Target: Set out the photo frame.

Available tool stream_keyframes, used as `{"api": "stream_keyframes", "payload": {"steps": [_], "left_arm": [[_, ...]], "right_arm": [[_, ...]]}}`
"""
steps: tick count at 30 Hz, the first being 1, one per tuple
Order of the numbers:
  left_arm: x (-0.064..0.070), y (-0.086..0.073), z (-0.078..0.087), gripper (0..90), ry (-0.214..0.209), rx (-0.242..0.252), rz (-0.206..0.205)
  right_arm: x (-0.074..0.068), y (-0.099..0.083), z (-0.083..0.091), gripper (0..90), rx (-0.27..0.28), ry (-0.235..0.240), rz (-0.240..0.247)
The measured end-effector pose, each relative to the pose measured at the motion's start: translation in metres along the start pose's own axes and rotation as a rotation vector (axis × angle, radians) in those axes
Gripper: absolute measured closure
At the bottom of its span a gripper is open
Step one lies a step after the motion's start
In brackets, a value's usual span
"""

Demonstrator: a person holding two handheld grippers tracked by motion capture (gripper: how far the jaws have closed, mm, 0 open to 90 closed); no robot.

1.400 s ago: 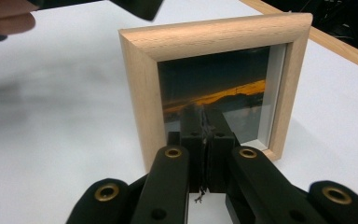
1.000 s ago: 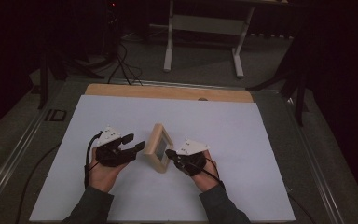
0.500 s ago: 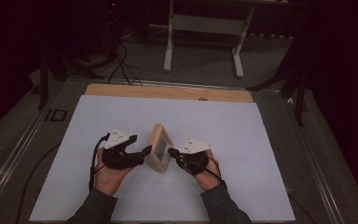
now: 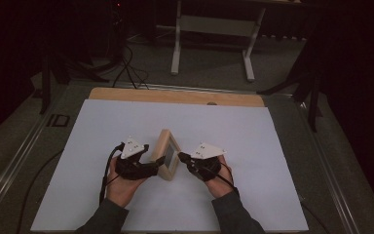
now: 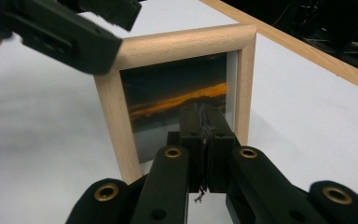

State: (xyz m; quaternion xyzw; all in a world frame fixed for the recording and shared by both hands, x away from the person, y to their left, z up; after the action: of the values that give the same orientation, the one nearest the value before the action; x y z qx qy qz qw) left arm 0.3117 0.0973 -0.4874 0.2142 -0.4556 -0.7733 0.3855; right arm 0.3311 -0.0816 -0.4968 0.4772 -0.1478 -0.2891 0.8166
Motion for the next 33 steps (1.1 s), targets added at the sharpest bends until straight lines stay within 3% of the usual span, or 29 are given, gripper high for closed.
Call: {"api": "stream_keyframes", "payload": {"steps": [6, 16, 21, 29, 33], "left_arm": [[0.001, -0.006, -0.010, 30.0, -0.002, -0.035, 0.025], [0.001, -0.009, -0.017, 38.2, -0.033, -0.051, 0.058], [0.005, -0.010, -0.019, 47.9, -0.060, -0.060, 0.053], [0.006, -0.009, -0.019, 53.1, -0.078, -0.059, 0.061], [0.009, -0.008, -0.020, 55.4, -0.087, -0.059, 0.041]], "right_arm": [[0.002, 0.001, 0.002, 87.8, 0.005, -0.007, -0.005], [0.006, 0.004, 0.007, 87.0, 0.022, -0.014, -0.011], [0.008, 0.006, 0.009, 84.4, 0.034, -0.023, -0.019], [0.014, 0.010, 0.015, 77.6, 0.062, -0.037, -0.039], [0.015, 0.013, 0.019, 75.6, 0.077, -0.043, -0.043]]}}
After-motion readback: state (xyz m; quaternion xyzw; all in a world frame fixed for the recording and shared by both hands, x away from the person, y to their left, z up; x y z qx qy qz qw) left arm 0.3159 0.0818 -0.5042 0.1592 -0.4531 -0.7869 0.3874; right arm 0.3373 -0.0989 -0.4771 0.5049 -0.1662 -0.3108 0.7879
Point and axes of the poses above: each handheld gripper's, and its own axes: z roughly backward along the jaws, y roughly out of its top, x roughly to its right, the point moved 5 cm from there along -z, roughly forward along the jaws, and after that the axes turned 7 degrees about -z, right-handed, at the moved point
